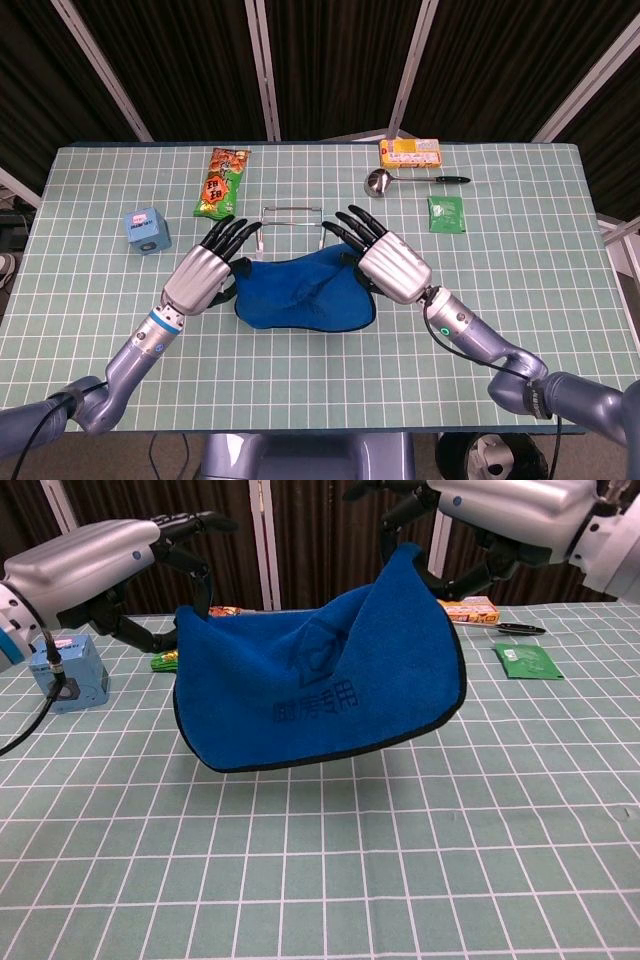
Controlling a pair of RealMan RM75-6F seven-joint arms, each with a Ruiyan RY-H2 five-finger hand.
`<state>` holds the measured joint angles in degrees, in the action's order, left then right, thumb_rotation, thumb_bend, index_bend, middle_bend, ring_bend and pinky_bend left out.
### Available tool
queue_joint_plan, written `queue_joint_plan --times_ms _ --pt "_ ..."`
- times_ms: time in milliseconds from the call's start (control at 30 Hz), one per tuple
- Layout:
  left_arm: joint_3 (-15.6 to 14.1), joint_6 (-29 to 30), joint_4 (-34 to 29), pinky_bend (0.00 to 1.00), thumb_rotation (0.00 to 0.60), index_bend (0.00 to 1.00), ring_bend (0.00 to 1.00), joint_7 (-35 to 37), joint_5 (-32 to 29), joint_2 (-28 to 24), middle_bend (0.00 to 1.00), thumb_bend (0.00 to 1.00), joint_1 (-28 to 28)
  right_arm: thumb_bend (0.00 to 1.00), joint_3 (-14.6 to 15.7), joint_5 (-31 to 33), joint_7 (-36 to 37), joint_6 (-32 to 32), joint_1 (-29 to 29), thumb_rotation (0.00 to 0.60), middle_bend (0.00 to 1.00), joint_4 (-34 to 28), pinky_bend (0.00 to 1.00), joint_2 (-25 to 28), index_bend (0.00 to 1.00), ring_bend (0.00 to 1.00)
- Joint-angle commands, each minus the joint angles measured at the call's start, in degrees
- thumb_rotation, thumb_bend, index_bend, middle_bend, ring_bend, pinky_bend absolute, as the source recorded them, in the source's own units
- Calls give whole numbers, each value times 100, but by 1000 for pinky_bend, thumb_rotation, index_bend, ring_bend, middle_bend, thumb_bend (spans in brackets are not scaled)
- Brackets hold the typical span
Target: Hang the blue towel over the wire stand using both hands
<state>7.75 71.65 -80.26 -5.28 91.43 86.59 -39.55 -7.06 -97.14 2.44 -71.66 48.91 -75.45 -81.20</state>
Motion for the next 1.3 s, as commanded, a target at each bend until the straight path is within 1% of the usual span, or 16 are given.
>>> queue_joint_plan --times_ms 33,200,367,633,800,1067,1300 --pt "219 -115 -177 0 600 814 0 -225 -150 -98 0 490 -136 598 -199 174 -211 253 176 600 87 -174 11 137 647 0" --pt "510 -160 -237 0 600 813 0 -439 -291 -91 0 489 -315 598 -414 428 -417 596 363 600 87 -217 19 184 646 0" --pt "783 -387 -211 0 600 814 0 -739 -623 -59 0 489 -524 598 -596 726 -522 892 516 600 87 -101 20 132 647 0" --pt "1161 -494 68 0 600 814 0 -854 -1012 -9 0 489 -765 598 -831 1140 -381 1148 663 600 92 222 26 -14 647 0" --pt "1292 -538 288 0 600 813 0 -803 -1096 -51 0 489 -896 598 -959 1298 -268 1246 780 600 97 486 26 -127 647 0" --pt "1493 -440 554 0 600 814 0 -690 -1176 -40 0 489 -1106 597 -1145 1458 -73 1359 1000 600 100 872 28 -242 647 0" --pt "1526 -491 748 0 600 814 0 -853 -1387 23 0 489 -1231 597 -1235 1642 78 1585 1205 600 102 1253 30 -383 647 0"
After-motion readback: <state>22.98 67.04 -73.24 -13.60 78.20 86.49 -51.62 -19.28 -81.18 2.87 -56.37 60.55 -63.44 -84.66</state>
